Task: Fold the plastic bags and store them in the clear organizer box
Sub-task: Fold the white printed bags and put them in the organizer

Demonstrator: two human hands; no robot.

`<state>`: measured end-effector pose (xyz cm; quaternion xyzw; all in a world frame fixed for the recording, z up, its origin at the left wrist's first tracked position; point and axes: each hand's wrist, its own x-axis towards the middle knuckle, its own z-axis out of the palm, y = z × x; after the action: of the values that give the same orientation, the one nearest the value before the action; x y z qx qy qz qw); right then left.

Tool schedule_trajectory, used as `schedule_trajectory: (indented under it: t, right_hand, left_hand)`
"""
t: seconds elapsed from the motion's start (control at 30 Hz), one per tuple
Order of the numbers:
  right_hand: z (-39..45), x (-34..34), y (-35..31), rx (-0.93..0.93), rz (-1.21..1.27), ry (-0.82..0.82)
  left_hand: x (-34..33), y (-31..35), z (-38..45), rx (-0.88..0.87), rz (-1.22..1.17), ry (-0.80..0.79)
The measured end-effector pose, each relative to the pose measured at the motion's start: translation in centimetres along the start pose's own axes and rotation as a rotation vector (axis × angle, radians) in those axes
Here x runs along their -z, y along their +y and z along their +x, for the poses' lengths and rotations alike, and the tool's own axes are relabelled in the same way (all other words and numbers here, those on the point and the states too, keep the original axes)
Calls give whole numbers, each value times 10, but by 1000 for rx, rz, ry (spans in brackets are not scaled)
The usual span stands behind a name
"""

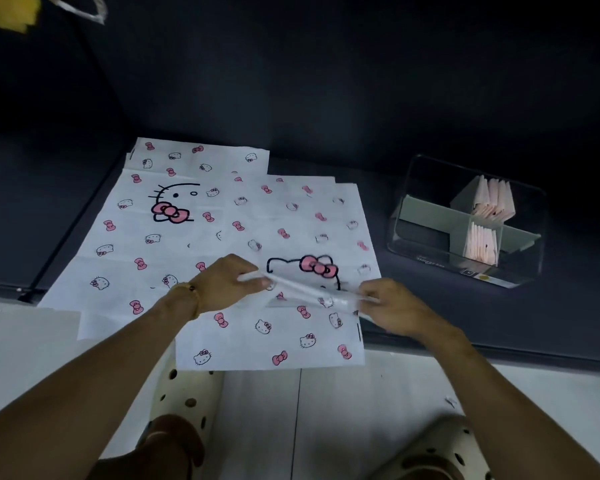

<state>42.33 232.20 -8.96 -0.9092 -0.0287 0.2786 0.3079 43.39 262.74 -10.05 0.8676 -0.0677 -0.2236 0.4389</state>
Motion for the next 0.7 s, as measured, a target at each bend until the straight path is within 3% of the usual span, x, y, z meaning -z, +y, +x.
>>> schedule_trajectory:
  t: [0.07, 0.13, 0.2, 0.3, 0.4, 0.53, 0.7]
  right_hand:
    - [-5, 21, 9, -79, 119, -46]
    - [-8, 30, 15, -104, 415, -10]
    - [-6, 24, 15, -192, 768, 140]
    - [7, 2, 12, -379, 797, 372]
    - [22, -16, 10, -497, 614, 509]
    - [31, -17, 10, -362, 580, 586]
    - [33, -18, 23, -471, 418, 558]
  left_hand:
    - [7, -7, -9, 99, -199, 49]
    - [9, -12, -15, 167, -373, 94]
    - [7, -13, -18, 257, -604, 150]
    - [3, -15, -15, 340, -889, 210]
    - [0, -20, -11, 296, -698, 204]
    - [-10, -34, 5, 382, -133, 312]
    - [-22, -32, 14, 385, 24, 403]
